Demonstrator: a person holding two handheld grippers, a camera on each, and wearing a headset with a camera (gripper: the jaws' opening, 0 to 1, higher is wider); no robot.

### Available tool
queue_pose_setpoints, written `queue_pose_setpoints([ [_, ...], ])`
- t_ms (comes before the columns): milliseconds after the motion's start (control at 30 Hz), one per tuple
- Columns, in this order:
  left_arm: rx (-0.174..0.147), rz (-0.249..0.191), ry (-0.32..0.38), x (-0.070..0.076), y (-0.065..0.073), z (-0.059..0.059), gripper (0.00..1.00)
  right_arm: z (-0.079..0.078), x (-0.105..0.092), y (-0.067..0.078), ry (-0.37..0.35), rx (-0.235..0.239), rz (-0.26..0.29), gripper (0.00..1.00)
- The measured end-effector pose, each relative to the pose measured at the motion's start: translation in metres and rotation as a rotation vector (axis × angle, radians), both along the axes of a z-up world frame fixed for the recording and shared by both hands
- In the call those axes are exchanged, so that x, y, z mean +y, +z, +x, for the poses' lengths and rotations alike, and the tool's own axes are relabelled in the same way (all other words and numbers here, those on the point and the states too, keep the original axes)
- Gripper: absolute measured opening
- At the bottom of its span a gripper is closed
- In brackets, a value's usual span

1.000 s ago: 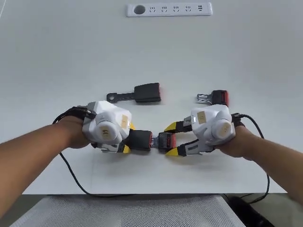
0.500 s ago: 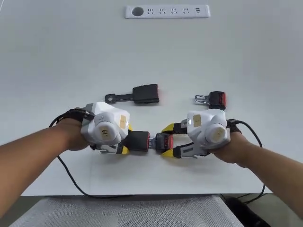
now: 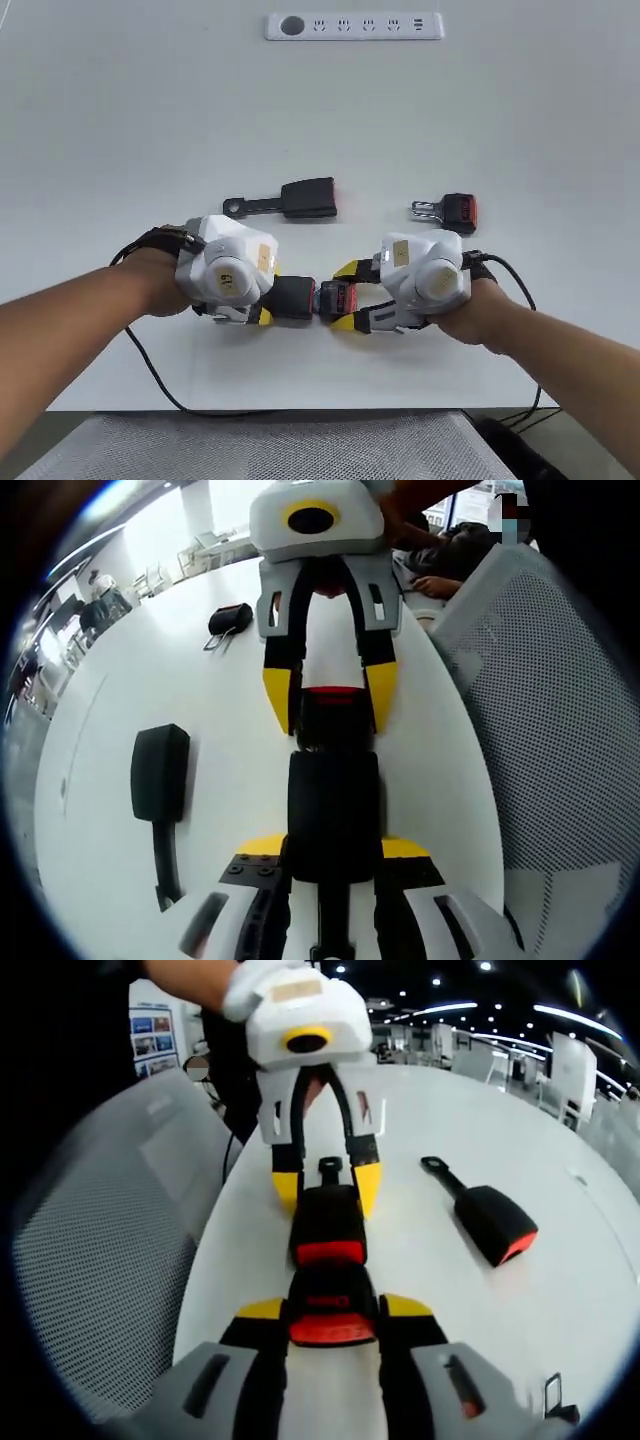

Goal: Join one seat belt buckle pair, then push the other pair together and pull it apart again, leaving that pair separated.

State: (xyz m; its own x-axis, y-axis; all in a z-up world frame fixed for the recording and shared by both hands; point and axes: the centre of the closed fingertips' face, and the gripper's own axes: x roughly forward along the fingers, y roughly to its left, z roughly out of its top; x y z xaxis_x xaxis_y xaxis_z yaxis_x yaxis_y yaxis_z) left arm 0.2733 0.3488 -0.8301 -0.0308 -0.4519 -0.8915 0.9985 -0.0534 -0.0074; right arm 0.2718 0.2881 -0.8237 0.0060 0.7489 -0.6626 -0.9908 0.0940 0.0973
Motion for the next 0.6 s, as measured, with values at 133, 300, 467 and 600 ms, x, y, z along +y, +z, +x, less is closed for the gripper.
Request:
queue_pose_setpoints([
  [133,-0.001,0.003,-0.004,0.0008,0.0000,-0.0004,0.32,0.0005,0.0006,-0.0002,-0.003,-0.004,-0.008,0.34],
  [300,0.001,-0.005,-0.002,0.0010,0.0004,-0.0016,0.33,-0.0006,0.0012,-0.0012,0.001,-0.012,-0.019,0.34],
  [467,0.003,-0.017,-0.002,0.0016,0.0004,-0.0008,0.33,0.0000,0.0009,-0.0012,-0.004,-0.011,-0.018,0.34],
  [600,0.007,-0.033,0.000,0.0016,0.0006,-0.0004,0.32,-0.0005,0.0001,-0.0018,-0.006,-0.011,-0.014,0.34],
])
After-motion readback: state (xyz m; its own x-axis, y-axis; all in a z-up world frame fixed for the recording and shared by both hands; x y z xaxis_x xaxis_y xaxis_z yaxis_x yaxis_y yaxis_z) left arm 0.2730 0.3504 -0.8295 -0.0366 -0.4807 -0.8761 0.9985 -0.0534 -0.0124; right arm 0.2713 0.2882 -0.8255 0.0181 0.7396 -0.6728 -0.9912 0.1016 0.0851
